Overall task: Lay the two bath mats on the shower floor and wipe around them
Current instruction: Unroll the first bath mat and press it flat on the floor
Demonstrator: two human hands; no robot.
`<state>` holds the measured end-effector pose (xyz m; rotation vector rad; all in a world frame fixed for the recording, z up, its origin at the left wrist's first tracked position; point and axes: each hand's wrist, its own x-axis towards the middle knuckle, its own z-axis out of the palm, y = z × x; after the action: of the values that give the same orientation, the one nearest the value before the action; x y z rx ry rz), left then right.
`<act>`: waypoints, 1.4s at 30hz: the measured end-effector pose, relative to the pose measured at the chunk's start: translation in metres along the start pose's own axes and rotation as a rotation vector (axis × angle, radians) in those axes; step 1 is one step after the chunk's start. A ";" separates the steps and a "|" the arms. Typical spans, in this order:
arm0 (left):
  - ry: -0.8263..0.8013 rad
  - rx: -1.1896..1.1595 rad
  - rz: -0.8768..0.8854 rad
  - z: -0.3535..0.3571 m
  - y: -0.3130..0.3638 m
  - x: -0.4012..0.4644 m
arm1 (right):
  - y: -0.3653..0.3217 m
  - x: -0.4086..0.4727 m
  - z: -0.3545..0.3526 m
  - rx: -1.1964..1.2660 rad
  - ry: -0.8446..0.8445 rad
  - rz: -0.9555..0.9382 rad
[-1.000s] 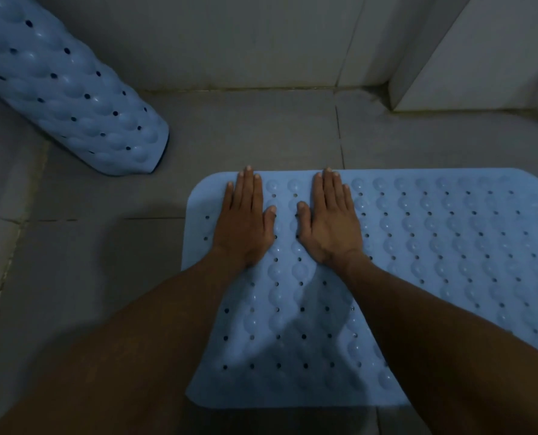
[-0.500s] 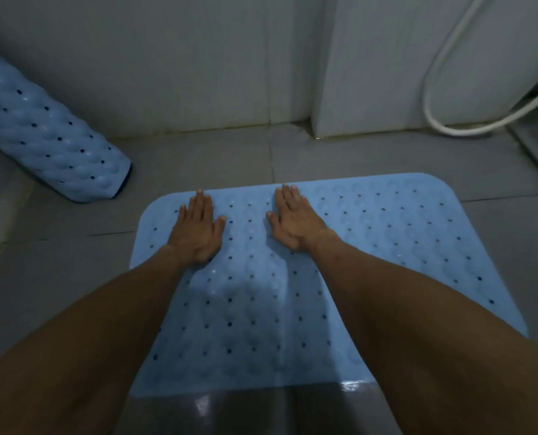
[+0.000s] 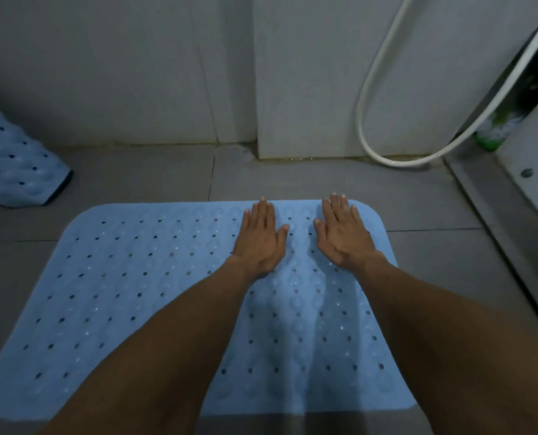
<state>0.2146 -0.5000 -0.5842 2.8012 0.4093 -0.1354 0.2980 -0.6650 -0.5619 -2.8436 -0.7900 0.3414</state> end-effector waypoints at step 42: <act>0.096 0.079 -0.077 0.024 0.009 0.022 | 0.013 0.028 0.034 -0.078 0.072 -0.005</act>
<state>0.2369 -0.5101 -0.6076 2.8791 0.5457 -0.0340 0.3186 -0.6582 -0.6023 -2.9072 -0.8135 0.2108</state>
